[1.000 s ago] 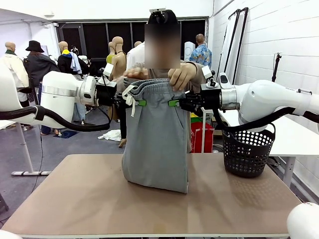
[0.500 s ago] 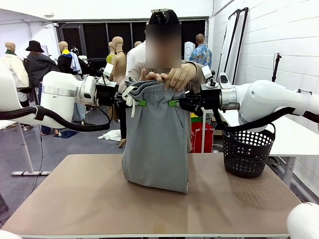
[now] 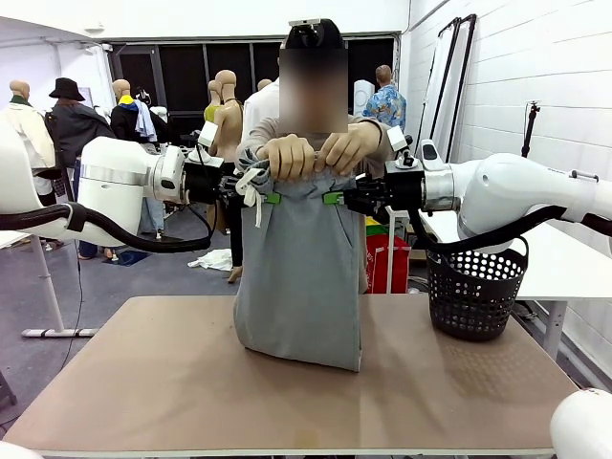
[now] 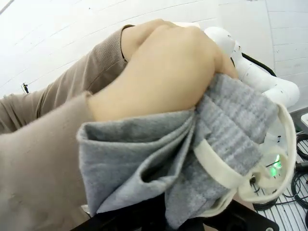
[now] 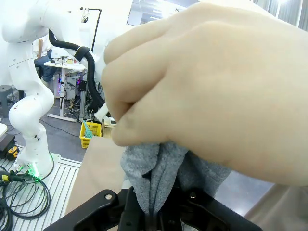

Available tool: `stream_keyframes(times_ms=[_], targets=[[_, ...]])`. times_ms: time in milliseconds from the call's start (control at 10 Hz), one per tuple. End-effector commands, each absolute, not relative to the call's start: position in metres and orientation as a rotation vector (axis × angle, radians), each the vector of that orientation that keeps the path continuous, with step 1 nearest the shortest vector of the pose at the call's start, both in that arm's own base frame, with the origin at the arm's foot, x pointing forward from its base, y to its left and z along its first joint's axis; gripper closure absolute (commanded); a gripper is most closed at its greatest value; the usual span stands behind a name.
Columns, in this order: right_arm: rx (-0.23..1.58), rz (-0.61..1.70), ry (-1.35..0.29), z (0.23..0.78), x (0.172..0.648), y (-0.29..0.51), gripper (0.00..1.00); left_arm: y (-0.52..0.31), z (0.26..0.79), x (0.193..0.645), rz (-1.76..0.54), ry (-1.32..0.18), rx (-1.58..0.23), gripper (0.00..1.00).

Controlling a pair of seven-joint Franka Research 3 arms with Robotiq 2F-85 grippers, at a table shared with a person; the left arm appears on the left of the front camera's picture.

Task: Fold the training pants.
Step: Release the ends of the Training pants and then grab the overlapped ends.

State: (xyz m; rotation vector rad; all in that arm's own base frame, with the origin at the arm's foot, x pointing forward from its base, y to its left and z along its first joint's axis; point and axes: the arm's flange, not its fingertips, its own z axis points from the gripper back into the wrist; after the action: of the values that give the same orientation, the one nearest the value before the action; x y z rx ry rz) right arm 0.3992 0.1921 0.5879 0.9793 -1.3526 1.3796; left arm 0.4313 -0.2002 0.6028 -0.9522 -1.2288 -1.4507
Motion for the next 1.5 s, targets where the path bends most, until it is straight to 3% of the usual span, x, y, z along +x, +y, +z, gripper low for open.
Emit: stream_keyframes(times_ms=[0,1400], targets=[[0.976,1.381,-1.356,0.5905,0.3975,0.1933,1.00,-0.1996,0.6045,0.4288,-1.448,-1.267,-0.950,1.00],[0.976,1.381,-1.356,0.5905,0.3975,0.1933,1.00,-0.1996,0.6045,0.4288,-1.448,-1.267,-0.950,1.00]])
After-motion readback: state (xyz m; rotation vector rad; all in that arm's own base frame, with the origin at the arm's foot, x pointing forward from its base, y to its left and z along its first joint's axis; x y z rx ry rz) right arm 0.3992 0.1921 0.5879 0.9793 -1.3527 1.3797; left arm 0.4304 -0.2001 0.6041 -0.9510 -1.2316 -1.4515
